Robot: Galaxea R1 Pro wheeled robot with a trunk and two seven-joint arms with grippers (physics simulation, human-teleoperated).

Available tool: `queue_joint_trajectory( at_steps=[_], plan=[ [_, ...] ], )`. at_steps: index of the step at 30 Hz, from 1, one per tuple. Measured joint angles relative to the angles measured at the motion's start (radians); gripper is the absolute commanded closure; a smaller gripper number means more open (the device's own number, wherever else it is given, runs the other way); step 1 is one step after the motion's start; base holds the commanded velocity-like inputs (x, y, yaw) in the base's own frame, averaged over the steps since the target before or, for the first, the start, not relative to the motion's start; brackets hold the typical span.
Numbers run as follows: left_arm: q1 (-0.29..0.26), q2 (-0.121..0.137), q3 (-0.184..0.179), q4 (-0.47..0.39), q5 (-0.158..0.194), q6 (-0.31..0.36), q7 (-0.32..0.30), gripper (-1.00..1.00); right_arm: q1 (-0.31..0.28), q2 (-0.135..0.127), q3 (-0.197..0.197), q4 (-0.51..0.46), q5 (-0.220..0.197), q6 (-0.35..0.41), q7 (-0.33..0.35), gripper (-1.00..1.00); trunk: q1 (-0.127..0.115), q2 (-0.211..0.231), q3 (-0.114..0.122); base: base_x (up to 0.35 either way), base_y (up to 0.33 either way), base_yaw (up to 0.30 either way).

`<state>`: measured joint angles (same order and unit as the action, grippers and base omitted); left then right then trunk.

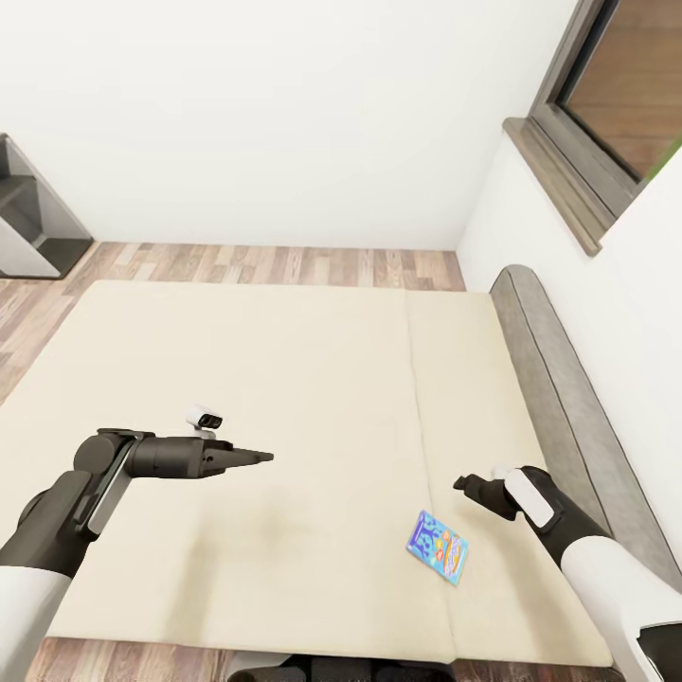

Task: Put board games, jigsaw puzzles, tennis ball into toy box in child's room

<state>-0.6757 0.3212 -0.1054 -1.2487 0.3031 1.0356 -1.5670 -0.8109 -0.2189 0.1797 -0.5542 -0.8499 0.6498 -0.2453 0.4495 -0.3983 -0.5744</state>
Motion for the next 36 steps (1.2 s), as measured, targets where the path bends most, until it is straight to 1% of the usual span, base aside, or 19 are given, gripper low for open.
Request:
queue_joint_trajectory(
  at_steps=[22,31,36],
  plan=[
    [0.0,0.0,0.001,0.0,0.002,0.0,0.0,-1.0,0.0,-0.002,0.0,0.001,0.0,0.013,0.0,-1.0,0.0,0.0,-0.036,0.0,0.0,0.0],
    [0.0,0.0,0.0,0.0,0.002,0.0,0.0,-1.0,0.0,-0.002,-0.006,-0.001,-0.001,0.094,-0.001,-1.0,0.0,0.0,-0.051,0.0,0.0,0.0],
    [0.0,0.0,0.0,0.0,0.001,0.0,0.0,-1.0,0.0,-0.001,-0.009,-0.001,-0.002,0.119,-0.001,-1.0,0.0,0.0,-0.06,0.0,0.0,0.0]
  ],
)
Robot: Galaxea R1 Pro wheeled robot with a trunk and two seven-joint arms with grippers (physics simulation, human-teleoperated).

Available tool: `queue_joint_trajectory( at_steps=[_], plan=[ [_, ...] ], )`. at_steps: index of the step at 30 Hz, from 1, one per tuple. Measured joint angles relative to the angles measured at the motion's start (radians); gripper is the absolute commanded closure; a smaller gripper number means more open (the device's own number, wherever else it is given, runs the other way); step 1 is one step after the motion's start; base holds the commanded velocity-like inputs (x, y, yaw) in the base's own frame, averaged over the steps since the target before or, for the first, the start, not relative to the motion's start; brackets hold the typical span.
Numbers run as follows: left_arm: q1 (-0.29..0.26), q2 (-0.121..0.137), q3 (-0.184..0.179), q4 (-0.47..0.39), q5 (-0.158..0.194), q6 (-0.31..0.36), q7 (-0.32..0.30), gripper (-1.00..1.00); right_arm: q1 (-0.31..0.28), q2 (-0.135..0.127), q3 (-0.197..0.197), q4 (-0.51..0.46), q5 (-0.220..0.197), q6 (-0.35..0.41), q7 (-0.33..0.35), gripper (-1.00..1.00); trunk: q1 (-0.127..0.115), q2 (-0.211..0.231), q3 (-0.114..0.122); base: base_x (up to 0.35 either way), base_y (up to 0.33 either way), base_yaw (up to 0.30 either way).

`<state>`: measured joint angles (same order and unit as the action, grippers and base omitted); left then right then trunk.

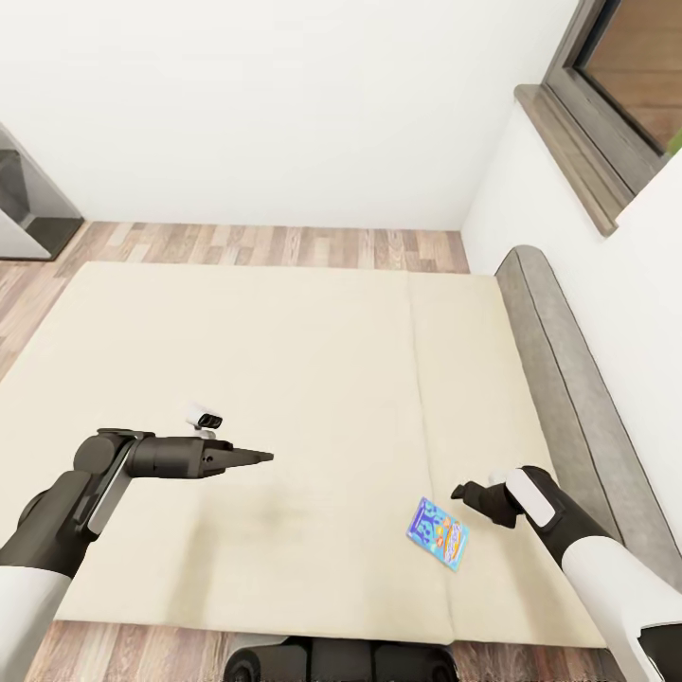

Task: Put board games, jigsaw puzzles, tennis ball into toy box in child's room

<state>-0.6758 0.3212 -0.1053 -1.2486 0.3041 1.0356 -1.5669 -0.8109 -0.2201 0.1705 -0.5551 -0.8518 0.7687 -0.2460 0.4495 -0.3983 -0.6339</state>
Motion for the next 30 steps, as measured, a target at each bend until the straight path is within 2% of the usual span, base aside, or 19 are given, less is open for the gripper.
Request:
queue_joint_trajectory(
  at_steps=[30],
  plan=[
    [0.0,0.0,0.0,-0.001,-0.001,0.0,0.0,-1.0,0.0,0.001,-0.001,-0.003,-0.008,0.008,0.008,-1.0,0.0,0.0,-0.05,0.0,0.0,0.0]
  ],
)
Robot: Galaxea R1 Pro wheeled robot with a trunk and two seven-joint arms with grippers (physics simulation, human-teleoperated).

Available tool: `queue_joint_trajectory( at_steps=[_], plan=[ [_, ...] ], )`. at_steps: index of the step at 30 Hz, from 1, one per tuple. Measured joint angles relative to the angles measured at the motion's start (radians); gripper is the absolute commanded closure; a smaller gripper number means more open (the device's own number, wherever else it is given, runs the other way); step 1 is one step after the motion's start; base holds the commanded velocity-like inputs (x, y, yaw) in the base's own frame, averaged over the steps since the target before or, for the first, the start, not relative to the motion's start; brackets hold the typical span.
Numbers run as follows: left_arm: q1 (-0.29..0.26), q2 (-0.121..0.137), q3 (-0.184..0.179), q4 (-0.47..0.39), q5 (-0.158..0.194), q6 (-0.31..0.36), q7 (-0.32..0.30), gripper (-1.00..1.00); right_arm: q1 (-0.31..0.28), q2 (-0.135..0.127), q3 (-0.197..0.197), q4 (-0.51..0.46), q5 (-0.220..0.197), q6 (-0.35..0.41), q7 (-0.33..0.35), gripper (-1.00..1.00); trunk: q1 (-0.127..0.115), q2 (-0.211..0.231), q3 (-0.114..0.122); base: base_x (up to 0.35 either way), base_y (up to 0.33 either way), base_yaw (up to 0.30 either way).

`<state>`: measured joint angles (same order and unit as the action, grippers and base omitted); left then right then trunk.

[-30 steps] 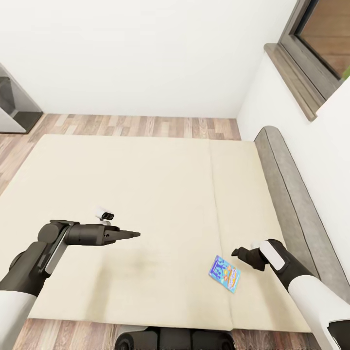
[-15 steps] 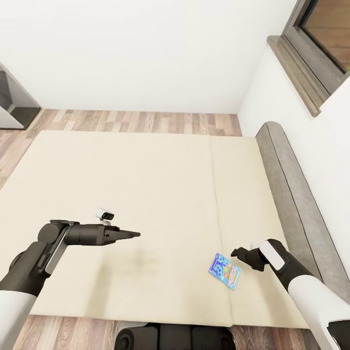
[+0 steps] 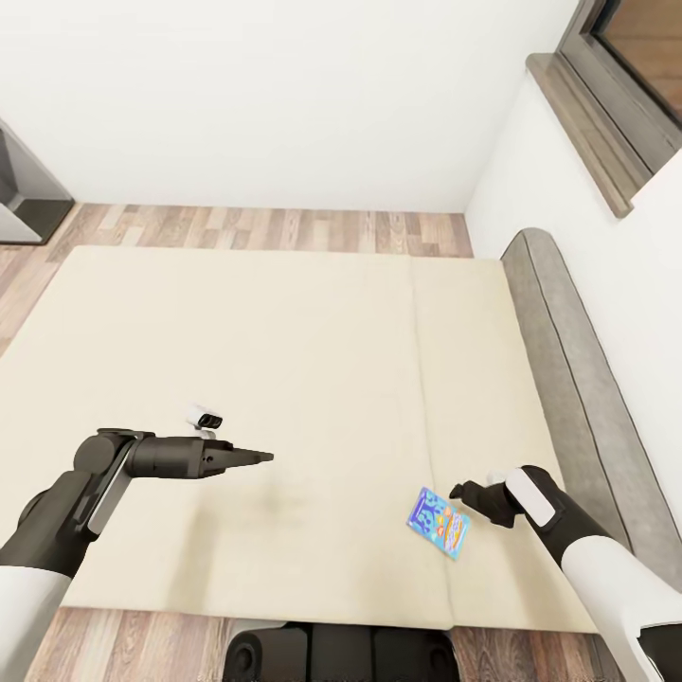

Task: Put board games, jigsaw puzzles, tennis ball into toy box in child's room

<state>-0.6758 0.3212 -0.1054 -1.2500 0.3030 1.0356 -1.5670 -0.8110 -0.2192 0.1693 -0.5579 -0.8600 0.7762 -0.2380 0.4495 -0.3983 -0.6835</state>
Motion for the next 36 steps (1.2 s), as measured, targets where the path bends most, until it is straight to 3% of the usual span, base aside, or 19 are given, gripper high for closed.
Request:
queue_joint_trajectory(
  at_steps=[12,36],
  plan=[
    [0.0,0.0,-0.001,0.0,0.0,0.0,0.0,-1.0,0.0,-0.003,0.0,0.001,0.01,-0.008,0.123,-1.0,0.0,0.0,-0.02,0.0,0.0,0.0],
    [0.0,0.0,-0.001,0.0,0.0,0.0,0.0,-1.0,0.0,-0.006,0.005,0.002,0.013,-0.013,0.138,-1.0,0.0,0.0,-0.035,0.0,0.0,0.0]
  ],
)
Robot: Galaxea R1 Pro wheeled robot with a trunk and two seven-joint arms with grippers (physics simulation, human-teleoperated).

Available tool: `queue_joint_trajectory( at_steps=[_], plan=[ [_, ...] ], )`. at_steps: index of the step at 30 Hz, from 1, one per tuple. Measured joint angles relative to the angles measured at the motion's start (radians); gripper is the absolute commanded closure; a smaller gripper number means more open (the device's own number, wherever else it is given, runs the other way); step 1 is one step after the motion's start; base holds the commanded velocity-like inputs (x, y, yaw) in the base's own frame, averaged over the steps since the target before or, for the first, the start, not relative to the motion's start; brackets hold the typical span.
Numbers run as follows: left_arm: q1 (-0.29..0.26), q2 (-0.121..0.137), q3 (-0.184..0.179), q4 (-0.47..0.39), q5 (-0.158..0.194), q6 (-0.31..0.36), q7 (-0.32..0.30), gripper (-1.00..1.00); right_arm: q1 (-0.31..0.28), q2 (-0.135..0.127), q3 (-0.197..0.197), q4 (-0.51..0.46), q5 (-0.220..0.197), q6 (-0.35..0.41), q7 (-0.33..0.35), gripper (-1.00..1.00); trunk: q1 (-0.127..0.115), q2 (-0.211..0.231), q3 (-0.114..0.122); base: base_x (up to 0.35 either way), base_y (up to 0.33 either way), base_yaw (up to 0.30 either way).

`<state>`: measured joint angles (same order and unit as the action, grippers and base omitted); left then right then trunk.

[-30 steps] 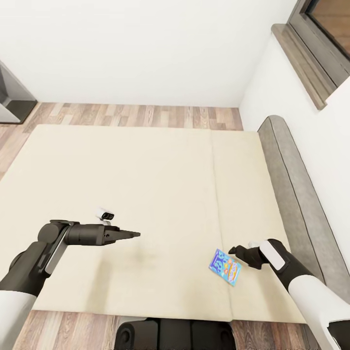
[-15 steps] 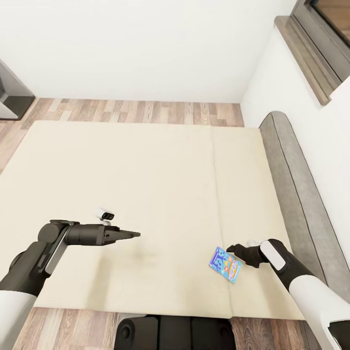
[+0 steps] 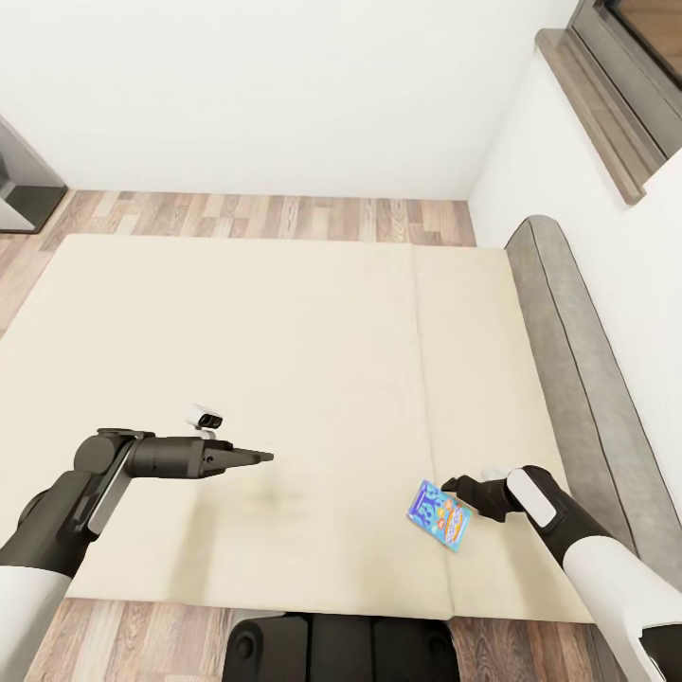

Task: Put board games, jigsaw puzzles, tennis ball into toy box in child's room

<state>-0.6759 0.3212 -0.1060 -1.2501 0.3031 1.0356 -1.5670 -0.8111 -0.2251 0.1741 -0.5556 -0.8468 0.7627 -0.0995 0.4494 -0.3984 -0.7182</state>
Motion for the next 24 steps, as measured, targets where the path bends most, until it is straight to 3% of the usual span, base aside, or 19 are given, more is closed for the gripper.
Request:
queue_joint_trajectory(
  at_steps=[19,24],
  plan=[
    [0.0,0.0,0.001,0.0,0.0,0.0,0.0,-1.0,0.0,0.0,0.0,0.001,0.001,0.003,0.004,-1.0,0.0,0.0,0.0,0.0,0.0,0.0],
    [0.0,0.0,0.001,0.0,0.0,0.0,0.0,-1.0,0.0,-0.011,0.0,0.001,0.002,0.004,0.005,-1.0,0.0,0.0,-0.004,0.0,0.0,0.0]
  ],
)
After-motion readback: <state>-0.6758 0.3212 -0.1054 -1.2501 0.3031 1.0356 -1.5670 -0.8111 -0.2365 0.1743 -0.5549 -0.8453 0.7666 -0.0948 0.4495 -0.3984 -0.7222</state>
